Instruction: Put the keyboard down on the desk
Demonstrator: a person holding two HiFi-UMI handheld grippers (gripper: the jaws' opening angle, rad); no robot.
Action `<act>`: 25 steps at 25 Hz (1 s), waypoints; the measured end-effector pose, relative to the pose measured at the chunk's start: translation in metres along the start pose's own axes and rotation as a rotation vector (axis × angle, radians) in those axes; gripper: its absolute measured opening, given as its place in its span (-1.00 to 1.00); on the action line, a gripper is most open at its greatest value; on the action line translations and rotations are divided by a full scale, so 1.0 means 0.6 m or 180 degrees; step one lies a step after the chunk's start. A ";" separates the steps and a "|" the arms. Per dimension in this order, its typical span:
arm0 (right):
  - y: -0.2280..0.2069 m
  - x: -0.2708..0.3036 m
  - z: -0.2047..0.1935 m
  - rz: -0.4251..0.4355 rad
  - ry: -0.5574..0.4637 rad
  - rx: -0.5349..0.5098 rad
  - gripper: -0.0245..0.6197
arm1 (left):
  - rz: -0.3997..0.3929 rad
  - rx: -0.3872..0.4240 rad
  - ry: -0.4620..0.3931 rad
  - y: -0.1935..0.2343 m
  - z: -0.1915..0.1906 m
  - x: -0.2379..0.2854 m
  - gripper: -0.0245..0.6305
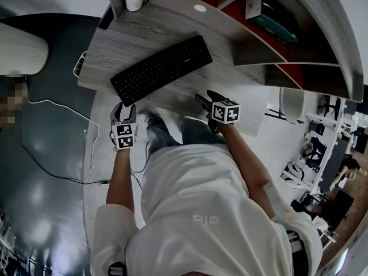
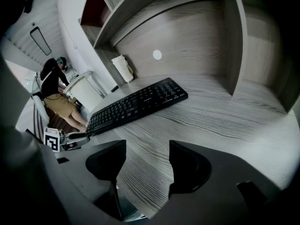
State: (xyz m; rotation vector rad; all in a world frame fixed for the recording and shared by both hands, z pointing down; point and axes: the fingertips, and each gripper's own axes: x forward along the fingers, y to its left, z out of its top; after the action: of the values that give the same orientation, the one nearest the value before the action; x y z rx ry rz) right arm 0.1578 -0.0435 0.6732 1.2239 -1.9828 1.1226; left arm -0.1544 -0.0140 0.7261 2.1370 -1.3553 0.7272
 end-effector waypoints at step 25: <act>-0.026 -0.024 0.007 0.0013 -0.0132 0.0099 0.00 | 0.0406 -0.0164 0.0105 0.032 0.031 0.019 -0.40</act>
State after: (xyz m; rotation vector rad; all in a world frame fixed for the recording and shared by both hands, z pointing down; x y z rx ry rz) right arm 0.1782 -0.0442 0.6655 1.2694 -2.0063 1.1426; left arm -0.1645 -0.0410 0.7225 2.0045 -1.4871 0.7652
